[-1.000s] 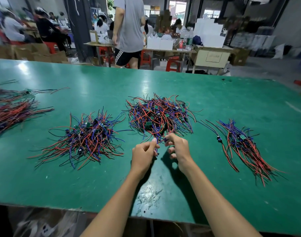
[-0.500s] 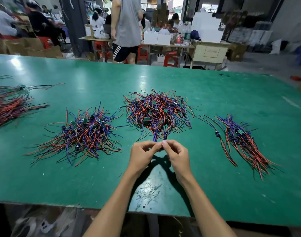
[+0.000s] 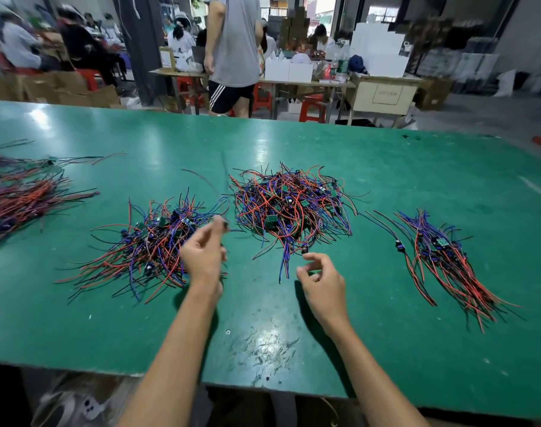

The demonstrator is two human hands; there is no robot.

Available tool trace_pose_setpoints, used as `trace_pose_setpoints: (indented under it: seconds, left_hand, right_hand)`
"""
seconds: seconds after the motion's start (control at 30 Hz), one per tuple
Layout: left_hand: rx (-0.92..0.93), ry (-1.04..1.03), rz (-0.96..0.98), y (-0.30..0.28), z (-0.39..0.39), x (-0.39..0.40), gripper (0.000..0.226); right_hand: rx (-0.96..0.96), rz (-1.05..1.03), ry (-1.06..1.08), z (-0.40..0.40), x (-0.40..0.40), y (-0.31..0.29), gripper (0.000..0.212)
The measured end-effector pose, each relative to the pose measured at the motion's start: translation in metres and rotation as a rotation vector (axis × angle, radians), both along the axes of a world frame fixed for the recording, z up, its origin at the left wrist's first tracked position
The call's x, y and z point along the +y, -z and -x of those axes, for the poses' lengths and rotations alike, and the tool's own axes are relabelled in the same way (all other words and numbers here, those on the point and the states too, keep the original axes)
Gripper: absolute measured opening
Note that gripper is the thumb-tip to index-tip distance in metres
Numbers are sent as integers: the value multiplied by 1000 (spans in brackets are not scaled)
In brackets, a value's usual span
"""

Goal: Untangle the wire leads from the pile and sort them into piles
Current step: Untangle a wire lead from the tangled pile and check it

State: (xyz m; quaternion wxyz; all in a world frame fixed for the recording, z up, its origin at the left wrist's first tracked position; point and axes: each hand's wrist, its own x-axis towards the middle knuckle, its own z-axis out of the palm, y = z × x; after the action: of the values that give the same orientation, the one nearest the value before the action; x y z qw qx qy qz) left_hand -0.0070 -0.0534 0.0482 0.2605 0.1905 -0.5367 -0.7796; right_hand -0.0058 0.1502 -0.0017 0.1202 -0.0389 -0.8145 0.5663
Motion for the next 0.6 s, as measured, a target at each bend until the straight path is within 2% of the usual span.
trace_pose_setpoints:
  seconds: [0.13, 0.2, 0.27, 0.37, 0.43, 0.5, 0.53, 0.6]
  left_hand:
    - [-64, -10, -101, -5, 2, -45, 69]
    - [-65, 45, -110, 1, -4, -44, 92]
    - [-44, 59, -44, 13, -12, -32, 104]
    - [-20, 11, 194, 34, -20, -1, 89]
    - [-11, 39, 408, 40, -20, 23, 56]
    - [-17, 162, 543, 36, -17, 42, 16]
    - [-32, 245, 545, 33, -16, 51, 13]
    - [-76, 412, 441, 27, -14, 66, 25]
  right_hand:
    - [-104, -43, 207, 29, -3, -11, 41]
    - [-150, -141, 227, 41, -3, -14, 37]
    - [-142, -123, 217, 44, -6, -15, 23]
    - [-83, -89, 191, 37, -8, -12, 13]
    - [-46, -34, 155, 31, -6, -14, 15]
    - [30, -15, 133, 22, -4, -16, 15]
    - [80, -15, 137, 16, -4, -16, 15]
    - [198, -31, 125, 4, -5, -18, 16]
